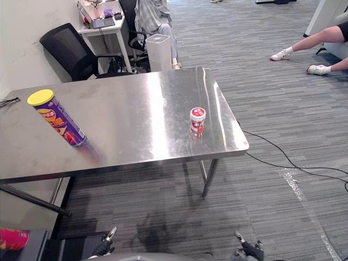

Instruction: Put the gum and the chips on the shelf.

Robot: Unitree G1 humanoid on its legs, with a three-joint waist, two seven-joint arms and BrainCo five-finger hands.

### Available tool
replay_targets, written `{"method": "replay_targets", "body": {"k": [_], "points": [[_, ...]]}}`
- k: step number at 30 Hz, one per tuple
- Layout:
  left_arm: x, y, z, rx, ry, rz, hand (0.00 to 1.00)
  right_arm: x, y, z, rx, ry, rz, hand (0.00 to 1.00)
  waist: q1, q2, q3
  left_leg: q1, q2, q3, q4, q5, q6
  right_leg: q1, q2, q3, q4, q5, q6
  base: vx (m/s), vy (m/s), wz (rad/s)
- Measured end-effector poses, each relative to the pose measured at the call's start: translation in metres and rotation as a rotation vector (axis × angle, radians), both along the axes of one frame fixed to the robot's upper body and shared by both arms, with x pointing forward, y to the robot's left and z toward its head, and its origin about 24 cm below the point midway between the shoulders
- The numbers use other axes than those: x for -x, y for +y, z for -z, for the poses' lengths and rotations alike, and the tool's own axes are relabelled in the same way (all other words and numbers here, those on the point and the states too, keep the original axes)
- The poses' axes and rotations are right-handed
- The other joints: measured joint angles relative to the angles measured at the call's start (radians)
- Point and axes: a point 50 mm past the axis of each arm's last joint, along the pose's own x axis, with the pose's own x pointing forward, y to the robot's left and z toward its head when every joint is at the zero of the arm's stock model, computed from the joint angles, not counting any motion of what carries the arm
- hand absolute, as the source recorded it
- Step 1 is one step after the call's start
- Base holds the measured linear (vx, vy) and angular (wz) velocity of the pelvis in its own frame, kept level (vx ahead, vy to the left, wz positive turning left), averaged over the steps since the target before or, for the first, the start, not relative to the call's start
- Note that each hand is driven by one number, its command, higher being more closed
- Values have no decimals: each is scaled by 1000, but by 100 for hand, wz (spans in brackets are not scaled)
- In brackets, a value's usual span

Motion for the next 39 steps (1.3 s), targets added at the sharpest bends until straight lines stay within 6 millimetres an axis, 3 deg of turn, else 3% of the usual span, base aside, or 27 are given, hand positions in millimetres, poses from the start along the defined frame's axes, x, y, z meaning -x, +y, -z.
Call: {"method": "replay_targets", "body": {"k": [3, 5, 6, 9, 11, 14, 17, 21, 25, 32, 39], "points": [[1, 0, 0, 0, 8, -27, 0, -5, -32, -19, 102, -69, 118, 0, -6, 9, 6, -3, -2, -8, -2, 8, -9, -11, 4, -6, 13, -15, -2, -210, -62, 2], [0, 1, -1, -3, -3, -40, 0, -17, -68, -48, 211, -204, 253, 0, -6, 8, 6, -16, 2, -15, -2, 8, -9, -14, 8, -5, 8, -15, -2, -148, -41, -1], [0, 1, -1, -4, -3, -41, 0, -21, -77, -58, 242, -246, 294, 0, -6, 7, 6, -21, 2, -16, -2, 8, -9, -18, 9, -5, 6, -15, -2, -142, -23, -2], [0, 3, -1, -17, -1, -52, 0, -47, -111, -116, 393, -525, 476, 0, -7, 1, 3, -45, -1, -15, -2, 8, -9, -46, 7, 0, 2, -15, -2, -59, -5, -1], [1, 5, -1, -15, 7, -73, 0, -63, -115, -154, 479, -698, 546, 0, -7, -4, 0, -50, 2, -14, -2, 21, -4, -49, 8, 5, 3, -12, 1, 18, -3, 0], [2, 5, -1, -14, 14, -69, 0, -81, -113, -192, 551, -855, 558, 0, -5, -20, -10, -47, 0, -14, -2, 21, -7, -50, 6, 12, 7, 12, 7, 74, -2, 3], [-1, 6, -1, -26, 12, -26, 0, -107, -99, -225, 620, -965, 443, 0, -6, -27, -13, -49, -2, -13, 1, 23, -2, -48, 10, 13, 2, 22, 10, 118, -7, -4], [-4, 6, -2, -32, 9, 27, 0, -137, -69, -261, 716, -1068, 102, 0, -6, -26, -17, -51, 7, -22, 5, 23, -2, -45, 21, 8, -3, 27, 11, 89, -31, 1], [-7, 8, -3, -37, 9, 68, 0, -159, -41, -271, 700, -1084, -196, 0, -7, -30, -16, -52, 7, -38, 5, 23, -2, -43, 19, -1, -3, 27, 11, 7, -14, 5], [-9, 12, -4, -45, 10, 101, 0, -180, 3, -254, 581, -1030, -651, 0, -4, -53, -16, -52, -1, -57, 4, 25, -1, -37, 10, -17, -9, 27, 11, -69, -5, 5], [-11, 11, -4, -53, 4, 129, 0, -189, 35, -247, 513, -1036, -904, 0, -1, -54, -16, -55, -5, -70, -1, 28, -3, -32, 5, -34, -15, 26, 12, -51, -4, 6]]}}
